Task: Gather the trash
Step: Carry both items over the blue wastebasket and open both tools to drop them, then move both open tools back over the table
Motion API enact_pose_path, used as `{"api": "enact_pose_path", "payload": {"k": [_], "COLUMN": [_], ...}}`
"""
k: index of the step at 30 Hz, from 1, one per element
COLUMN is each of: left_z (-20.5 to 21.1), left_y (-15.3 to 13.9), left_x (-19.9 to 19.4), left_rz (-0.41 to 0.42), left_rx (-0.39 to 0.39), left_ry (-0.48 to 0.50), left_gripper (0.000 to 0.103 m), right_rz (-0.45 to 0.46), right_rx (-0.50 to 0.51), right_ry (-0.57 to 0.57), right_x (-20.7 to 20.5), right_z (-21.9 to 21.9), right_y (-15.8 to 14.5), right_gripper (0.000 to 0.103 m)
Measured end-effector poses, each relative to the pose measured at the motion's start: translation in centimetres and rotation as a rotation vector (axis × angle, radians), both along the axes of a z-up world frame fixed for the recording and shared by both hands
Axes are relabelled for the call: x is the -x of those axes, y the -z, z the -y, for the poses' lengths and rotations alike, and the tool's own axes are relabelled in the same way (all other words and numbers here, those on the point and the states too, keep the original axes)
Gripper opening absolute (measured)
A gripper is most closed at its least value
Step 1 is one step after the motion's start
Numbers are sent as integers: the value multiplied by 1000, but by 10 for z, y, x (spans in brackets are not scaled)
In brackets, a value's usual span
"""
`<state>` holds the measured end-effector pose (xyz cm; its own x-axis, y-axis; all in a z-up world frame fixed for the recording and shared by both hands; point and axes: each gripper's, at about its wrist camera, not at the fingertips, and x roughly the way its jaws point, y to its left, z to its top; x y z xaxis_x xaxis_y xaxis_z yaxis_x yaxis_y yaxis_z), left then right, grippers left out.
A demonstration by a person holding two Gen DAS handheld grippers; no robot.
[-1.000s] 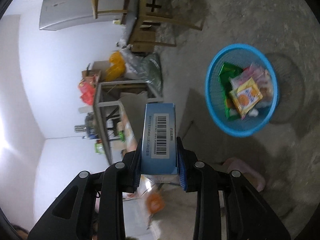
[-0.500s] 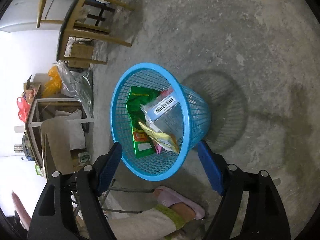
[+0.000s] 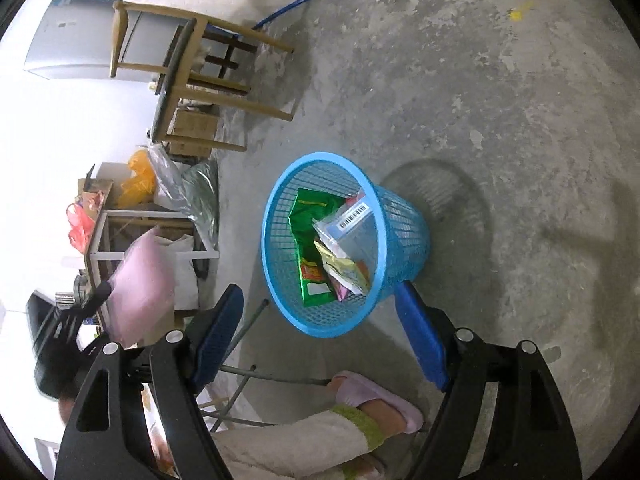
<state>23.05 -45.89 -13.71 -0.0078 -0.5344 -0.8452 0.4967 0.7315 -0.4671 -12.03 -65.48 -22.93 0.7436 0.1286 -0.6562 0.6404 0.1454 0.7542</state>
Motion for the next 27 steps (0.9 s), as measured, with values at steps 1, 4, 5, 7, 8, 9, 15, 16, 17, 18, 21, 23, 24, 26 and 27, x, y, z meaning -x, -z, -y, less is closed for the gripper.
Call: {"api": "enact_pose_path", "payload": {"k": [1,4,5,7,8,9,15,16,17,18,21,23,24,26,27], "left_z": [1,-12,-19,-31,-36,-45,-89,-94,-104,-114,-146,-174,-190,-224,-238], "left_y": [11,27,26,13,7,-5,-64,-73,-82,-92,-116,-128,-135,-145,-148], "left_x": [-4,-5,-2,5,9,14,33,37,41,46,57,64,68,72,74], "left_rz": [-20,-124,-149,-128,-113,-89,5,24,50,80,163,215,241,286,304], "left_rx": [-11,-4,18,39,51,66,169,182,195,208,243,257,257,254,254], "left_ry": [-35,-109,-118,-104,-94,-87,-64,-59,-55,-49,-44,-58,-67,-100,-121], "left_gripper": [63,63,63,63,63,64,67,68,68,68,71,73,74,76,77], "right_rz": [-5,-18,-23,-40,-49,-51,-63,-68,-70,-74,-66,-12,16,83,111], "right_rx": [-3,-14,-9,8,17,21,157,194,225,270,370,400,397,383,376], "right_ry": [0,-6,-9,-19,-32,-39,-125,-139,-151,-171,-203,-232,-251,-307,-342], "right_x": [3,15,17,20,20,20,-2,-6,-10,-16,-27,-35,-41,-56,-65], "right_z": [-2,-10,-12,-17,-21,-23,-43,-47,-50,-56,-71,-82,-88,-103,-110], "right_y": [0,1,0,-1,-2,-2,-41,-52,-61,-75,-109,-129,-137,-153,-160], "right_gripper": [76,76,76,76,76,76,76,76,76,76,80,80,80,80,80]}}
